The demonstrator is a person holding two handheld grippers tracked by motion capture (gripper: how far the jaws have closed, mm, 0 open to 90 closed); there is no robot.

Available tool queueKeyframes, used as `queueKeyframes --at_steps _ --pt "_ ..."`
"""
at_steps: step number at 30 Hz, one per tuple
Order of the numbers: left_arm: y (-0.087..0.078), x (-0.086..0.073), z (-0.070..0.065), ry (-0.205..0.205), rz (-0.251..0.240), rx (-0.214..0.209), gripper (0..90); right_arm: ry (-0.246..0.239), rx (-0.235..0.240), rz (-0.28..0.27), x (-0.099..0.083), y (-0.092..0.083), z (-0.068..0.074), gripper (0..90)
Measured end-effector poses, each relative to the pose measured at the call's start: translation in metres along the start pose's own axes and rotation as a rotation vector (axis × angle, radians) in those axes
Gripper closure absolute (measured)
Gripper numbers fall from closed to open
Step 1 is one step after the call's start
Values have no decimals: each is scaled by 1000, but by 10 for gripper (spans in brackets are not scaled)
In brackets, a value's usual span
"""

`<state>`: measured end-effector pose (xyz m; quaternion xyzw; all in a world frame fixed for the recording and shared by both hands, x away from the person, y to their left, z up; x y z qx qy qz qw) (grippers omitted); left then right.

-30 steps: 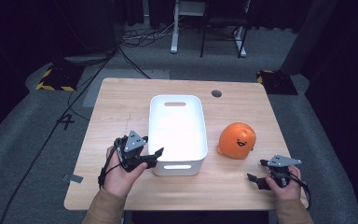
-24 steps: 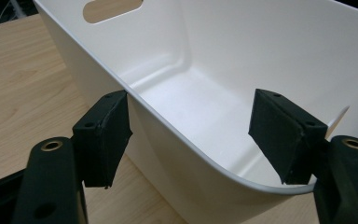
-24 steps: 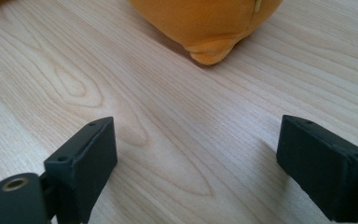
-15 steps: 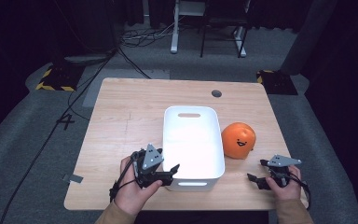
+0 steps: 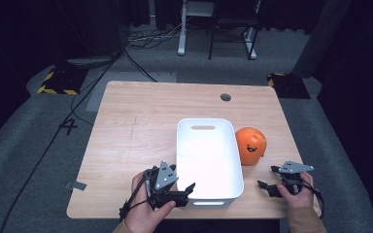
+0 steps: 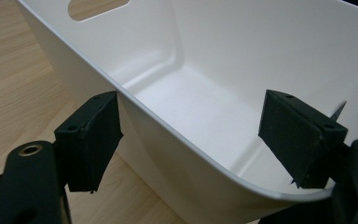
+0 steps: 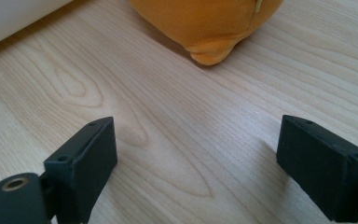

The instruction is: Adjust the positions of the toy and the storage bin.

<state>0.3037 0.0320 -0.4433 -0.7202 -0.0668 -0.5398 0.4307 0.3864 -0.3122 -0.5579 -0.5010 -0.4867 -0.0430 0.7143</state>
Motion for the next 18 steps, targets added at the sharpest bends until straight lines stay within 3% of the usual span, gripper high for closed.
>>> queueKeyframes --at_steps 6,7,9,10,18 --pt "-4 -3 -8 -2 2 14 214 -2 2 1 0 0 0 123" --pt "-4 -3 -9 19 -10 20 203 -2 2 1 0 0 0 123" --pt "-4 -3 -9 22 -23 20 194 -3 2 2 0 0 0 123" --pt "-3 -3 -10 8 -26 14 189 -6 4 4 0 0 -1 123" --pt "-6 -2 -7 28 -22 6 186 -6 4 4 0 0 -1 123"
Point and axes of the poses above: each handheld gripper's, and its own axes: y roughly forward along the jaws, x roughly out of its top, z roughly to its left, the point moved 8 cm from there along y, roughly forward along the jaws, and after that the axes turned 2 degrees about y, right-handed, at the moved point
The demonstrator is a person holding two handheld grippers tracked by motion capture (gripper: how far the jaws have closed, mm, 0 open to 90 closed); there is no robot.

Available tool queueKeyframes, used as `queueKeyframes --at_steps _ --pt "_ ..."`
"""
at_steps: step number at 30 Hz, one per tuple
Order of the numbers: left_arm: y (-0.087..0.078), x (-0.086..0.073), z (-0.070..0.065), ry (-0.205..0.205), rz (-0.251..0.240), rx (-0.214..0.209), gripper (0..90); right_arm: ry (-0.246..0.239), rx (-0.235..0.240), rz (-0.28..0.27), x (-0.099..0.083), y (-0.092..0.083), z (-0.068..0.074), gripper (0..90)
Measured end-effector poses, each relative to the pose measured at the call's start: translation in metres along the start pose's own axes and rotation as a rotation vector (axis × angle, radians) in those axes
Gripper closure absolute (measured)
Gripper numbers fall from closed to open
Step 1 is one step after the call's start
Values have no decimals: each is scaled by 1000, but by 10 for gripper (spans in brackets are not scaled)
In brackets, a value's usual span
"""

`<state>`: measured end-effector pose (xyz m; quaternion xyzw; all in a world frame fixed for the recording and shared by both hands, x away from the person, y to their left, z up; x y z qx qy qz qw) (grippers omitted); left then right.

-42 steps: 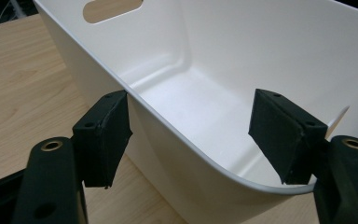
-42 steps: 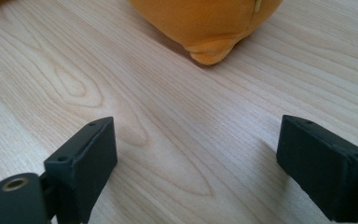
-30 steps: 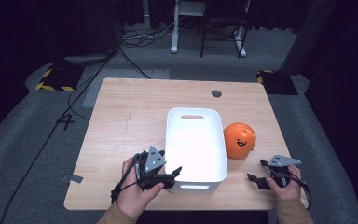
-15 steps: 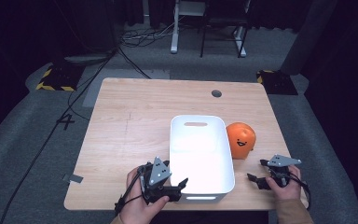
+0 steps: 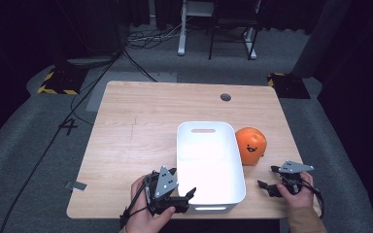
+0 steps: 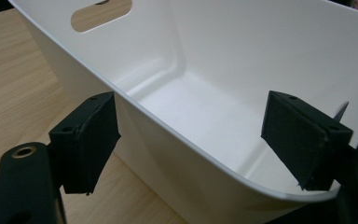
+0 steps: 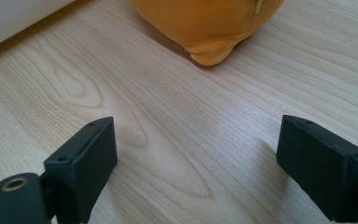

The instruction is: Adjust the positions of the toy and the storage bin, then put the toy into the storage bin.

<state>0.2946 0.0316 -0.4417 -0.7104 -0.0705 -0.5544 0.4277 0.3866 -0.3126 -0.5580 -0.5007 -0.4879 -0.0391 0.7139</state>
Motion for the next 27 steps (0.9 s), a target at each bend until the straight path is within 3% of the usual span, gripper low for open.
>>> queueKeyframes --at_steps 3,4,10,13,21,24,27 --pt "-1 7 6 -17 -52 -34 169 5 -2 -4 0 1 0 123" --pt "-4 12 12 -22 -78 -25 171 -4 -3 -2 0 1 -1 123" --pt "-15 20 26 -45 -126 -15 171 -3 -4 -2 0 1 -1 123" --pt "-21 23 38 -38 -144 19 173 -3 -4 -3 0 1 -1 123" --pt "-27 14 73 -35 -122 101 188 -3 -4 -2 1 1 -1 123" --pt "-25 5 90 -56 -101 143 192 -3 -4 -2 1 1 -1 123" --pt "-24 -1 98 -64 -85 147 196 -2 -4 -2 1 1 0 123"
Point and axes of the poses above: each handheld gripper's, and its own axes: y roughly forward along the jaws, x roughly out of its top, z roughly to its left, the point moved 8 cm from there along y, roughly forward along the jaws, and after that the axes turned 2 degrees about y, right-handed, at the moved point
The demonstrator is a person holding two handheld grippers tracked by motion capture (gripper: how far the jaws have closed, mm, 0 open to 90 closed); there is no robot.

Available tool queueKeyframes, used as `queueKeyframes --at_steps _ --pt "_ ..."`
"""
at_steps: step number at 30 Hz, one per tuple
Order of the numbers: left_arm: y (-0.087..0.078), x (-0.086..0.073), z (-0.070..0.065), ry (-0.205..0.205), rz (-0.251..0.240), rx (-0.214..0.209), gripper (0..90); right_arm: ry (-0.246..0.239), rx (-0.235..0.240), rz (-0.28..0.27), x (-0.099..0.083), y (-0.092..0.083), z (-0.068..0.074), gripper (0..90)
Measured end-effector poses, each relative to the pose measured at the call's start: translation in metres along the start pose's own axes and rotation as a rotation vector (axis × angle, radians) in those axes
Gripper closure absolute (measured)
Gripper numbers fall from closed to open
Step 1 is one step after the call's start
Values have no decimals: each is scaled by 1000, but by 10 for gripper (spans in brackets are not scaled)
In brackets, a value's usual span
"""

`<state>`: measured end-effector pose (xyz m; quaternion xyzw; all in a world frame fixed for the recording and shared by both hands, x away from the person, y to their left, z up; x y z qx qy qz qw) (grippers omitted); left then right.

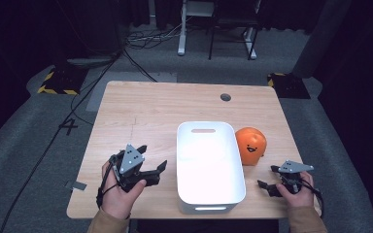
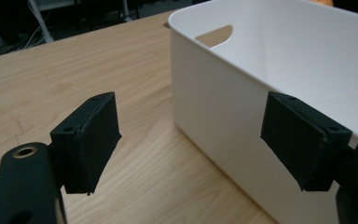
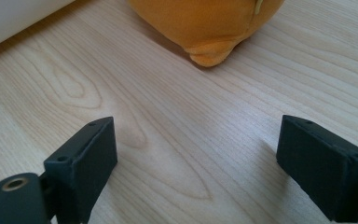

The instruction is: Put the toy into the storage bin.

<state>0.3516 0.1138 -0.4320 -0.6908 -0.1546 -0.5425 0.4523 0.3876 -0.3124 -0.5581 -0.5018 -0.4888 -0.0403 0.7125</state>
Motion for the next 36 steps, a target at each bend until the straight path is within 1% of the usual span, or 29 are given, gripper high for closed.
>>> queueKeyframes --at_steps 2,4,5,6,9,11,12,13,15,17,18,19,20,23,24,25,26,27,28,29,30,31,32,33,34,35,36 --pt "3 -7 8 -14 21 6 197 0 0 0 0 0 0 123" --pt "6 -14 15 -18 35 21 197 -2 0 0 0 0 0 123" --pt "8 -18 19 -19 50 29 197 0 0 0 0 0 0 123" --pt "10 -21 22 -16 61 29 197 -2 0 0 0 0 0 123" --pt "16 -34 30 -34 96 40 198 -1 1 0 0 0 0 123" --pt "20 -43 38 -32 122 63 197 -1 0 -1 1 1 -1 123" --pt "22 -48 42 -34 137 72 197 0 0 -1 1 1 -1 123" --pt "24 -53 46 -35 150 78 198 12 -3 -5 1 1 0 123" --pt "28 -63 54 -44 186 84 198 6 -4 2 2 1 -2 123" --pt "32 -74 63 -42 227 102 195 5 -5 4 2 2 -2 123" --pt "33 -77 66 -44 239 109 190 5 -6 3 2 2 -2 123" --pt "34 -81 69 -48 257 108 187 4 -6 3 2 2 -2 123" --pt "37 -85 74 -58 263 117 186 4 -6 3 2 2 -2 123" --pt "40 -94 80 -88 295 122 184 8 -7 2 2 2 -2 123" --pt "40 -98 82 -91 308 122 183 6 -8 1 2 2 -3 123" --pt "42 -101 84 -105 317 122 182 11 -9 -2 2 2 -2 123" --pt "42 -103 86 -106 321 131 181 16 -10 -2 3 2 -2 123" --pt "42 -105 87 -112 337 127 181 16 -12 -3 3 2 -3 124" --pt "44 -107 89 -112 336 133 180 13 -14 -3 2 2 -4 138" --pt "45 -109 90 -110 342 138 180 23 -26 -9 2 1 -5 182" --pt "46 -112 92 -106 354 141 180 23 -26 -9 2 1 -5 182" --pt "47 -115 93 -100 362 142 180 35 -31 -10 2 0 -6 195" --pt "48 -117 94 -100 375 143 179 36 -40 -14 3 0 -8 212" --pt "51 -118 95 -101 356 135 166 49 -44 -17 3 0 -8 230" --pt "51 -118 95 -103 345 132 151 42 -45 -16 3 -1 -9 243" --pt "52 -118 96 -101 338 125 151 39 -43 -9 2 -2 -10 249" --pt "51 -118 97 -99 342 127 152 45 -44 -12 3 -2 -10 252"
Point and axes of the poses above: each handheld gripper's, and its own axes: y roughly forward along the jaws, x roughly out of its top, z roughly to its left, the point moved 8 cm from there along y, roughly forward along the jaws, and after that the axes turned 2 degrees about y, right-handed, at the moved point
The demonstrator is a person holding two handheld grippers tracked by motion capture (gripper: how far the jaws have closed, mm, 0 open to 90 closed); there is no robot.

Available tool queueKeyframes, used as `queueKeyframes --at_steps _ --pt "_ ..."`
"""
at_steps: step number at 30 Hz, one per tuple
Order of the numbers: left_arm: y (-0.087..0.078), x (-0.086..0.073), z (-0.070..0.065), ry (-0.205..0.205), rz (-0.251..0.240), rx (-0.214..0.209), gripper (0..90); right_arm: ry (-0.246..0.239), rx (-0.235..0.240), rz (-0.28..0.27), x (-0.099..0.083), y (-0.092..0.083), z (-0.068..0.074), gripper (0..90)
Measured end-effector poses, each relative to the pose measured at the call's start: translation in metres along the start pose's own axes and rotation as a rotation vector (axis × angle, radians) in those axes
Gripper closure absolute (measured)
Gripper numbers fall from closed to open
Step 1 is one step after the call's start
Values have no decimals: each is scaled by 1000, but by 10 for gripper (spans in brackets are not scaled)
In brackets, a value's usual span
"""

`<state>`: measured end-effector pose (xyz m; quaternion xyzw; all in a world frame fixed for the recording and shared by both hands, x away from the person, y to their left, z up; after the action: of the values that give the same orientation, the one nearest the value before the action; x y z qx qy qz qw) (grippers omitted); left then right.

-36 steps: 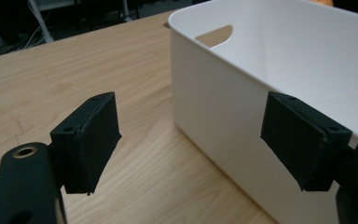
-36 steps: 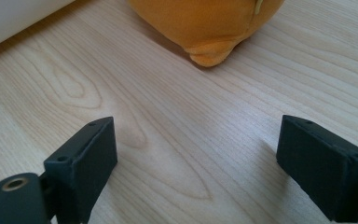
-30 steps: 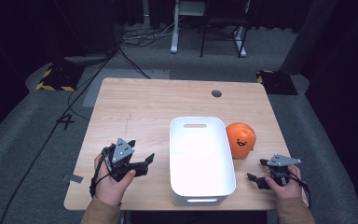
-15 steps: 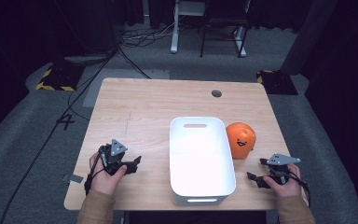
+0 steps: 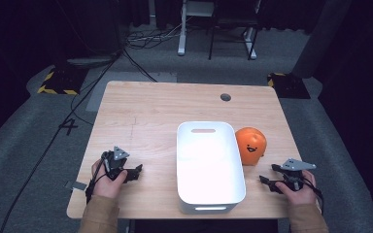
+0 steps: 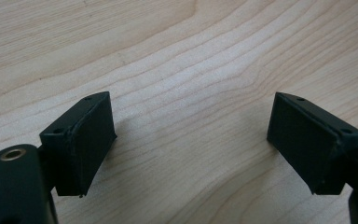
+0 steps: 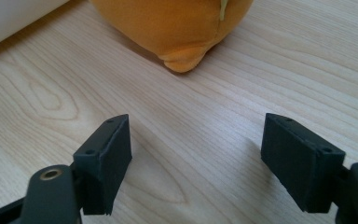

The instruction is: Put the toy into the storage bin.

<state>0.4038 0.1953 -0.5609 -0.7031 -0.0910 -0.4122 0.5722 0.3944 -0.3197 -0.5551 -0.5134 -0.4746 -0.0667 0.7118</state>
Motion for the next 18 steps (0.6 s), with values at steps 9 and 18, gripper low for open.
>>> queueKeyframes --at_steps 9,18 --pt "3 2 0 13 3 -9 136 -6 16 -20 6 -14 -1 373" --pt "5 4 1 25 12 -26 116 -2 20 -67 23 -31 -1 245"
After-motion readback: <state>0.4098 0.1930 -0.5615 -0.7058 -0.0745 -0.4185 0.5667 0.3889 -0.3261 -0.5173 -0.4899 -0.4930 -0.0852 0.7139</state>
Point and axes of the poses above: each handheld gripper's, and its own axes: y roughly forward along the jaws, x roughly out of its top, z roughly to its left, the point moved 8 cm from there along y, roughly forward along the jaws, and after that the axes turned 2 degrees about y, right-handed, at the moved point
